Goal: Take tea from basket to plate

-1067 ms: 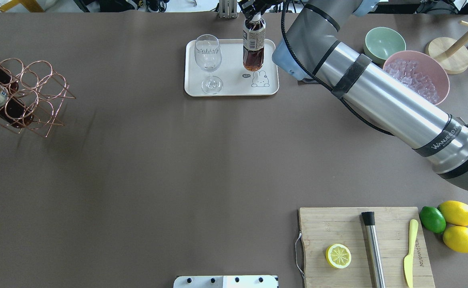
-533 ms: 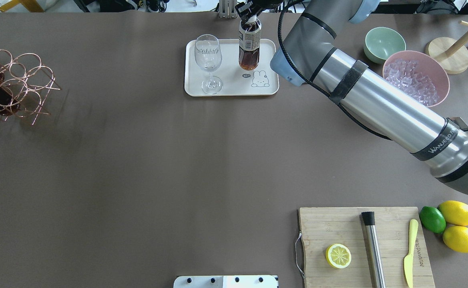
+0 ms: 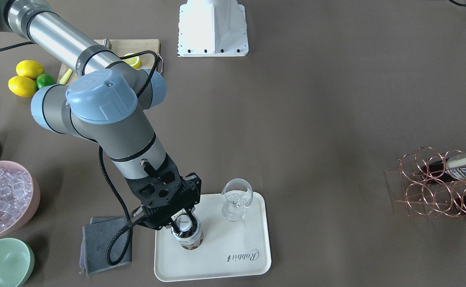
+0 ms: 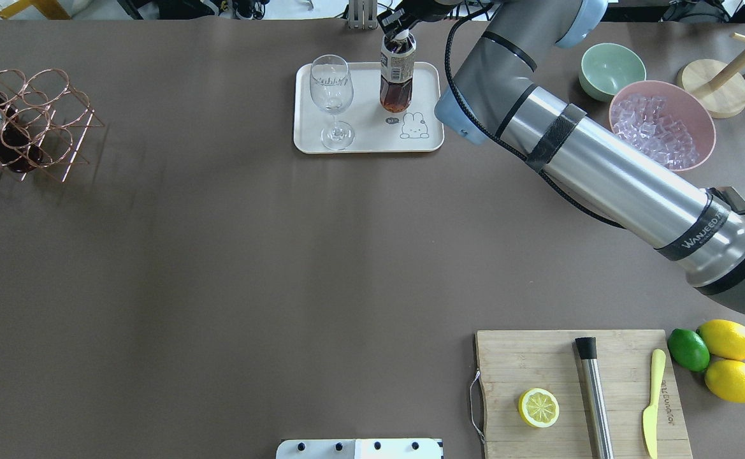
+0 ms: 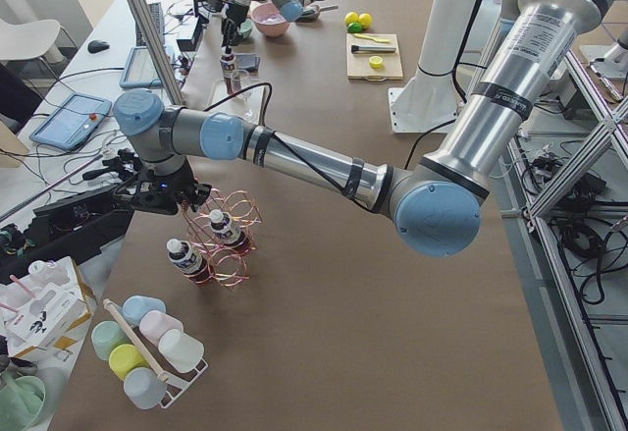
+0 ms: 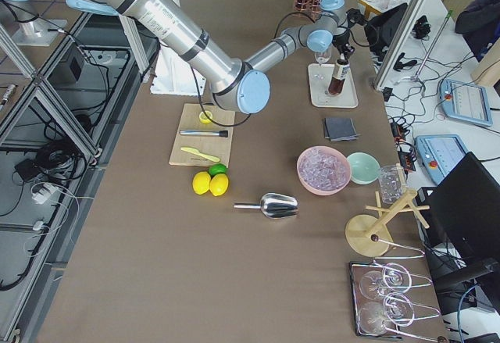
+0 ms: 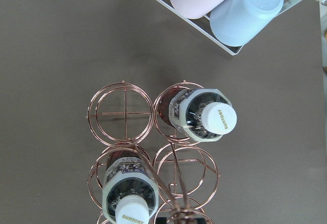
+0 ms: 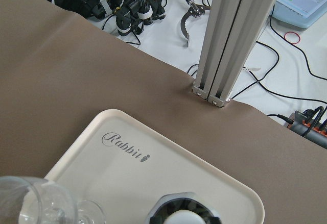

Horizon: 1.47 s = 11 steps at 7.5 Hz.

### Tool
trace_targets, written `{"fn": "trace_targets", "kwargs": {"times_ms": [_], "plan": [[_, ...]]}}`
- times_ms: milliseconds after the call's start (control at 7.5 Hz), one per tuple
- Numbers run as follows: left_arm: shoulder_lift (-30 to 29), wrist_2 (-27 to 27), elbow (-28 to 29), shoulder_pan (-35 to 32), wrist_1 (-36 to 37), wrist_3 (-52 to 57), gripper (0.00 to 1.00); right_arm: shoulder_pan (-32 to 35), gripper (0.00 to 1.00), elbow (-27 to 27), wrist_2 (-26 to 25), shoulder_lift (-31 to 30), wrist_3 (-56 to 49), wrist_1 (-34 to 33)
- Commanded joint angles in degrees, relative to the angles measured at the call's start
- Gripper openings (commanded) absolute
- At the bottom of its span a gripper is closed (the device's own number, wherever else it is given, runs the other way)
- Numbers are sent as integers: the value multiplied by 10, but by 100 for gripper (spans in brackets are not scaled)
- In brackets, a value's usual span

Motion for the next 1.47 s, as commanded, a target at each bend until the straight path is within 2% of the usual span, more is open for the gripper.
{"fn": "trace_targets", "kwargs": {"times_ms": [0,1333], "plan": [[-22,1,44,2,-21,-13,0,0,0,0,-1,-2,2,3],[-25,22,48,14,-33,-15,0,-6,0,4,-7,-17,3,20]]}}
